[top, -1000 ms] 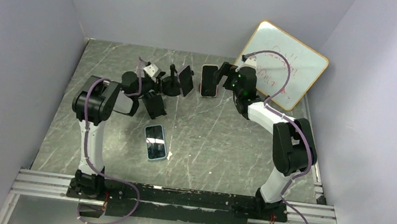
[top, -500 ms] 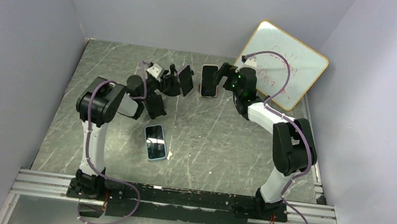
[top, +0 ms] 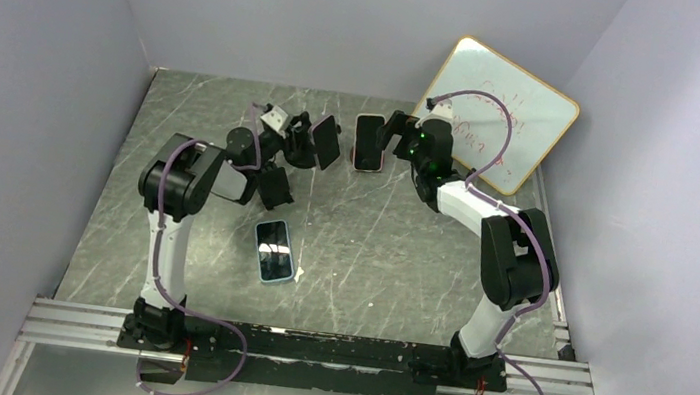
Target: Place the phone on the phone stand
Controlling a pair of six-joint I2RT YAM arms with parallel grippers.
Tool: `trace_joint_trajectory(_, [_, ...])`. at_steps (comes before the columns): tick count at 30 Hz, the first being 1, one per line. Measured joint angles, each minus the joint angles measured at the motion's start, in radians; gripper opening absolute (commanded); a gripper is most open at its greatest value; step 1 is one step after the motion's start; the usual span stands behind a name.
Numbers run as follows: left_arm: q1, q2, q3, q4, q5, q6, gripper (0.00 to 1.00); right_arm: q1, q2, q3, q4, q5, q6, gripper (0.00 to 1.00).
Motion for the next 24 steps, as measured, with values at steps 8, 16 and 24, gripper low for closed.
trace_joint_trajectory(8, [0.0, 0.027, 0.042, -0.01, 0.03, -0.008, 0.05, -0.003, 0.0, -0.001, 0.002, 0.0, 0.0, 1.0])
trace_joint_trajectory(16, [0.018, 0.08, 0.144, -0.028, 0.142, -0.007, 0.05, -0.012, 0.0, -0.011, 0.005, 0.0, 0.0, 1.0])
trace_joint_trajectory(24, [0.13, 0.261, 0.33, 0.126, 0.421, -0.315, 0.05, -0.02, 0.0, -0.012, 0.005, -0.003, 0.0, 1.0])
